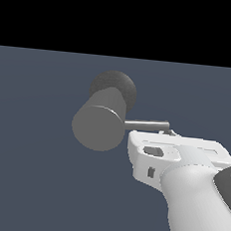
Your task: Turn on the faucet by rotating a designated handle.
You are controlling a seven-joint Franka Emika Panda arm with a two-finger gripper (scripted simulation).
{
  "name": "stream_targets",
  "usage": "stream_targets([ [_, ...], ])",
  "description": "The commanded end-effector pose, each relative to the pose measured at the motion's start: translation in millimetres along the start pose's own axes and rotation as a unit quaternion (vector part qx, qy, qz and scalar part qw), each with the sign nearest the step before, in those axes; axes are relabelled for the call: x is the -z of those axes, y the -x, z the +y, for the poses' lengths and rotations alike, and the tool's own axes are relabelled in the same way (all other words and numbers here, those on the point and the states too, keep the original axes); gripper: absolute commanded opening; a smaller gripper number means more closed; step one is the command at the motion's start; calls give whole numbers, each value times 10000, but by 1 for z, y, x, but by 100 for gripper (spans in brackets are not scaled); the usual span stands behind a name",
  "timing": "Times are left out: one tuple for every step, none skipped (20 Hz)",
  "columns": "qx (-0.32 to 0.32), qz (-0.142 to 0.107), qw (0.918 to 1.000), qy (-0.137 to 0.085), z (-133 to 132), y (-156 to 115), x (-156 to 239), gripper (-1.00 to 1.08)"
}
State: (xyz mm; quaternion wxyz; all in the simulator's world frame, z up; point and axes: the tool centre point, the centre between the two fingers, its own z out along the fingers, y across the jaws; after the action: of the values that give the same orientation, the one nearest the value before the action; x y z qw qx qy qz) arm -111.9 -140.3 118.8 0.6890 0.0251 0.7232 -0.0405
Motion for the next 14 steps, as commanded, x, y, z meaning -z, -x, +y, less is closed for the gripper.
stream_targets([
  [-9, -77, 10000, 47, 8, 15, 0, -100],
  [-10, -86, 9999, 52, 9, 19, 1, -100],
  [-12, -94, 9999, 58, 11, 23, 1, -100],
  [-13, -103, 9999, 63, 12, 27, 1, -100],
  [-14, -112, 9999, 68, 13, 31, 1, -100],
  [-16, -120, 9999, 74, 15, 35, 2, -100],
  [-17, -129, 9999, 79, 16, 38, 2, -100],
  [-19, -138, 9999, 84, 18, 42, 2, -100],
  [-20, -146, 9999, 89, 19, 46, 2, -100],
  [-22, -155, 9998, 95, 21, 50, 2, -100],
  [-23, -164, 9998, 100, 22, 54, 3, -100],
  [-25, -172, 9998, 105, 23, 58, 3, -100],
  [-26, -181, 9998, 110, 25, 61, 3, -100],
  [-28, -189, 9998, 115, 26, 65, 3, -100],
])
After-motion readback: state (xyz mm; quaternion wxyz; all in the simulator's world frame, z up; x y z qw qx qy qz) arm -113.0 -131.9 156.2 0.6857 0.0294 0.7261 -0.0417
